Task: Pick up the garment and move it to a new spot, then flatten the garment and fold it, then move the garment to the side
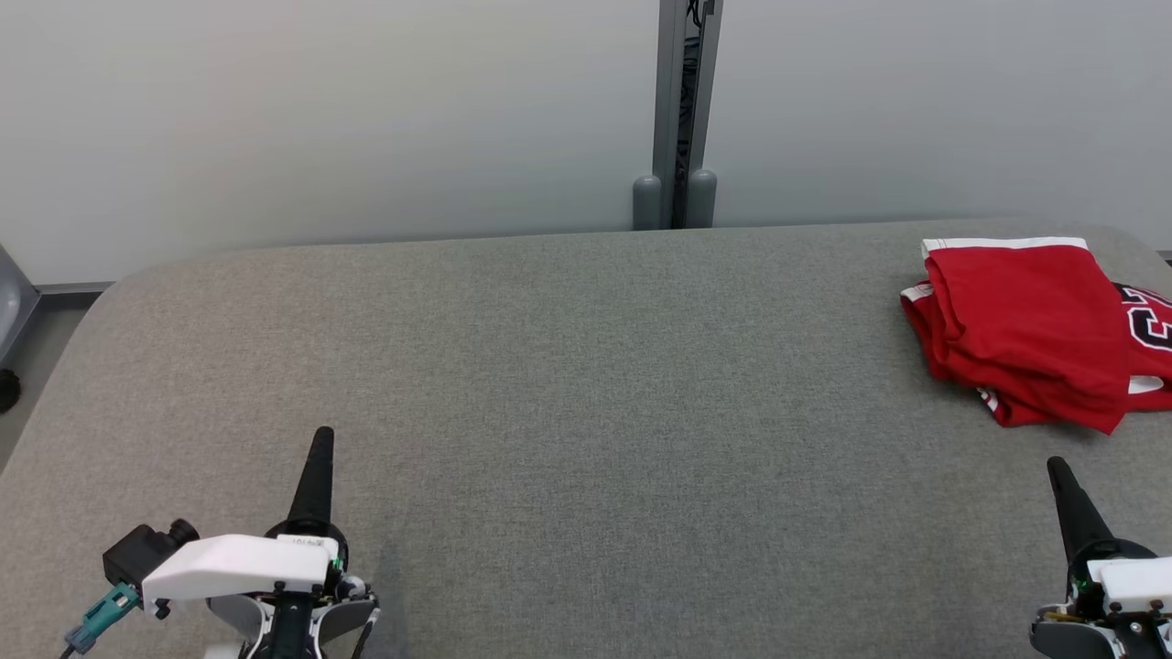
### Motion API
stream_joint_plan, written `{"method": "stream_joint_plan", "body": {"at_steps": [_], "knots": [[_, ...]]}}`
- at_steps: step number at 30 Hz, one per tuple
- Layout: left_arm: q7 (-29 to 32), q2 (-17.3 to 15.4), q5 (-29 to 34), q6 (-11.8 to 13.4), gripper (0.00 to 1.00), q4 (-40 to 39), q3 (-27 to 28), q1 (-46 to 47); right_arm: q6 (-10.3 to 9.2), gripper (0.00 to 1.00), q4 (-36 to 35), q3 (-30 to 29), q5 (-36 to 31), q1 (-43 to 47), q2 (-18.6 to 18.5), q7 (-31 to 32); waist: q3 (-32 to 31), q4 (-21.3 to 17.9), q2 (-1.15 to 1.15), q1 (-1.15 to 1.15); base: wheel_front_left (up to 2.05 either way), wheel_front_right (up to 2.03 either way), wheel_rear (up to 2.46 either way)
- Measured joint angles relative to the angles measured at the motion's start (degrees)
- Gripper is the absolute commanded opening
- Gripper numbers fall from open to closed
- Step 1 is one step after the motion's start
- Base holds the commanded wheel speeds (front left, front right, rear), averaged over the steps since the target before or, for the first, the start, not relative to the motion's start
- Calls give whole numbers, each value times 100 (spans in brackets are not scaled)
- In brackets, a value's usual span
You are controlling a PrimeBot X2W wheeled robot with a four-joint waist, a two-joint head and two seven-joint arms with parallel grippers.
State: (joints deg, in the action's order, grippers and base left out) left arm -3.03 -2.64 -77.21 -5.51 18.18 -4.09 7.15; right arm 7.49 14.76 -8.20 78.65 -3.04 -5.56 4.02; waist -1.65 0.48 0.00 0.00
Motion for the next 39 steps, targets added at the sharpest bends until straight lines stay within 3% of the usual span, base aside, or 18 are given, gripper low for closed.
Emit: {"method": "stream_joint_plan", "body": {"at_steps": [39], "knots": [[285, -8, -1631, -185, 0, 140, 1, 478, 0, 0, 23, -441, 1583, -270, -41, 550, 172, -48, 0, 0, 0, 0, 0]]}}
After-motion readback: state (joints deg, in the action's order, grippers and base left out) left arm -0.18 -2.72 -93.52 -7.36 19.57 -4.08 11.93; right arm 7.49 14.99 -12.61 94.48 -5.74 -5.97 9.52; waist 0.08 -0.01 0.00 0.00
